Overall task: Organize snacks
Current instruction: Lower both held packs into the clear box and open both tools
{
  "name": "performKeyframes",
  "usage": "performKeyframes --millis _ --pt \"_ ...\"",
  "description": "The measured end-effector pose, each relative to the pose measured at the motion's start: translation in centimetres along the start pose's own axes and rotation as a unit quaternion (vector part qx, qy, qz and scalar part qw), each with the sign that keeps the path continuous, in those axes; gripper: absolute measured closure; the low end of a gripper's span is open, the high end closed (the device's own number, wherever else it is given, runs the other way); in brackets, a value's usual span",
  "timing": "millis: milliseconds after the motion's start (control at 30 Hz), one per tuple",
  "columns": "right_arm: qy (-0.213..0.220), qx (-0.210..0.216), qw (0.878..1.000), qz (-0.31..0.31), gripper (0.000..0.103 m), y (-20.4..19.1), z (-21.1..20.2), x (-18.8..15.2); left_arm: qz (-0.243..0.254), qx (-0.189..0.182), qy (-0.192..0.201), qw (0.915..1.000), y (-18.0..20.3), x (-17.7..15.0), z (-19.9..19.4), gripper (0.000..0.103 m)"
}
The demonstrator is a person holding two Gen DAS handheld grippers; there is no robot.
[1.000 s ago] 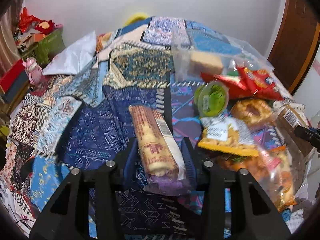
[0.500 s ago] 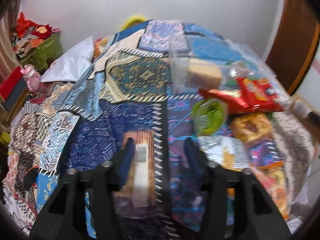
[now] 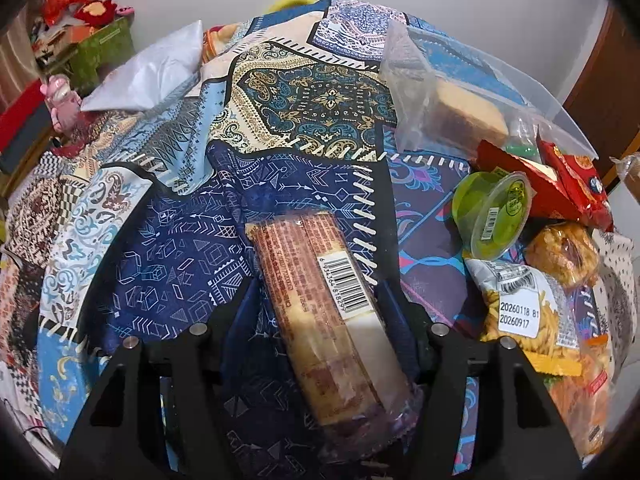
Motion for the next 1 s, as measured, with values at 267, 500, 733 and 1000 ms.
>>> performKeyframes --millis 267,500,733,1000 --pt "0.007 0.007 1.000 -0.005 0.070 -0.1 1.7 1.8 -0.009 -0.014 0.027 0.9995 -0.2 1.8 -2.6 0.063" --pt "0.020 0.011 1.000 -0.011 0.070 -0.2 2.9 3.9 0.018 -0.050 0.083 0.9951 3.5 5.5 -6.0 0.063" --pt "0.028 0.021 0.999 -0.021 0.070 -0.7 4.9 6.5 0.052 -0.088 0.112 0.9885 8.8 9.7 -6.7 0.063" --pt "0.007 0.026 0.999 -0.039 0.070 -1.5 8.9 8.5 0.076 -0.104 0.112 0.9854 12.8 13.1 -4.6 0.063"
Point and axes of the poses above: each gripper's, at about its wrist camera, not at the fingertips, and z roughly the way its jaws point, y to its right, x to its top, the point moved 8 cm from there along z, roughly the way its jaws point, and after that the axes turned 9 degrees about -z, right-handed, at the moved point
